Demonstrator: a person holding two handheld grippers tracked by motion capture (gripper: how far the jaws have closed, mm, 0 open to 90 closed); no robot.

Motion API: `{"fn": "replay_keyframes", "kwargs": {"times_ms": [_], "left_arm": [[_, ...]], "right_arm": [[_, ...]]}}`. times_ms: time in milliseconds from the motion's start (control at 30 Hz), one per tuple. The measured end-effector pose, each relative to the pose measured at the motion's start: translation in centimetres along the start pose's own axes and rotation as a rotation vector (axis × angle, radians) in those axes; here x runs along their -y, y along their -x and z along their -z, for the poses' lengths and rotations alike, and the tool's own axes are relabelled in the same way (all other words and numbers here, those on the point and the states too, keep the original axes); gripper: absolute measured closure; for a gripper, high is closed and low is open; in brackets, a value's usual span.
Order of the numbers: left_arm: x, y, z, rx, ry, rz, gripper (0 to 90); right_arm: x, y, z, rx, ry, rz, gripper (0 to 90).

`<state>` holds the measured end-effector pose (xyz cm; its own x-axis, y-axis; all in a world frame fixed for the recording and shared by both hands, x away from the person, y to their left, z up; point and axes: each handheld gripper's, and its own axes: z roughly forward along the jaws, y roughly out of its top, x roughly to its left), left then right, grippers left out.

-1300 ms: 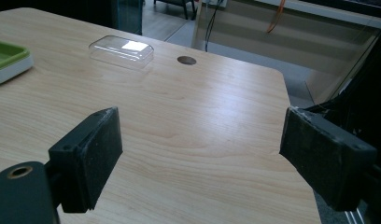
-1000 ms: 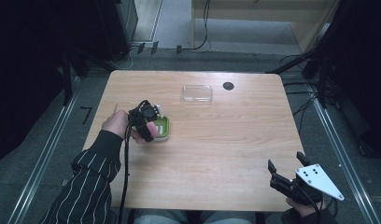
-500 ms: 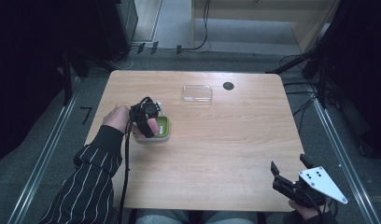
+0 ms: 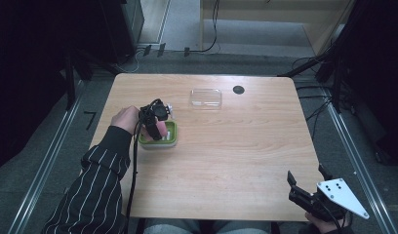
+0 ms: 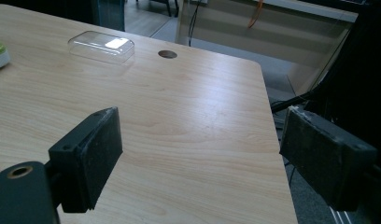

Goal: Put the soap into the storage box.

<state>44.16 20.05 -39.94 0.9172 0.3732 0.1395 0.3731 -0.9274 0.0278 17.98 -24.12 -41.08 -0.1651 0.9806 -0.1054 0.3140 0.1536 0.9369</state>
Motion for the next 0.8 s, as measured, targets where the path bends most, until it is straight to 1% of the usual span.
{"fn": "replay_keyframes", "kwargs": {"times_ms": [67,100,133,200,233,267,367,400,433,533,567,667,733,800], "left_arm": [[-0.1,-0.1,-0.1,0.0,-0.002,-0.014,38.6],[0.0,-0.2,-0.2,0.005,0.001,-0.016,38.6],[-0.1,-0.3,-0.4,0.003,0.009,-0.027,38.6],[-0.1,-0.4,-0.4,0.004,0.009,-0.029,38.6],[-0.1,-0.4,-0.5,0.001,0.0,-0.036,38.6],[-0.2,-0.4,-0.6,-0.002,0.001,-0.043,38.6],[-0.3,-0.6,-0.8,0.012,0.01,-0.058,38.6],[-0.3,-0.6,-0.9,0.013,0.009,-0.068,38.6],[-0.4,-0.6,-0.9,0.012,-0.005,-0.079,38.6],[-0.5,-0.8,-1.3,0.007,-0.008,-0.095,38.6],[-0.5,-0.8,-1.4,0.009,-0.007,-0.092,38.6],[-0.6,-1.0,-1.7,0.012,-0.007,-0.099,38.6],[-0.7,-1.0,-1.8,0.019,-0.024,-0.102,38.6],[-0.8,-1.0,-2.1,0.018,-0.01,-0.108,38.6]], "right_arm": [[0.0,0.0,0.0,0.0,-0.002,0.001,13.7],[0.0,0.0,0.0,0.002,-0.003,0.002,13.7],[0.0,0.0,0.1,0.002,-0.002,0.0,13.7],[0.0,0.0,0.1,0.002,-0.002,0.002,13.7],[0.0,0.0,0.1,0.003,-0.002,0.001,13.7],[0.0,0.0,0.1,0.003,-0.003,0.004,13.7],[0.0,0.0,0.1,0.003,-0.003,0.002,13.7],[0.0,0.0,0.1,0.003,-0.004,0.003,13.7],[0.0,0.0,0.1,0.004,-0.004,0.004,13.7],[0.0,0.0,0.1,0.004,-0.004,0.004,13.7],[0.0,0.0,0.1,0.004,-0.004,0.004,13.7],[0.0,0.0,0.1,0.005,-0.005,0.003,13.8],[0.0,0.0,0.1,0.005,-0.004,0.005,13.7],[0.0,0.0,0.1,0.005,-0.006,0.003,13.7]]}}
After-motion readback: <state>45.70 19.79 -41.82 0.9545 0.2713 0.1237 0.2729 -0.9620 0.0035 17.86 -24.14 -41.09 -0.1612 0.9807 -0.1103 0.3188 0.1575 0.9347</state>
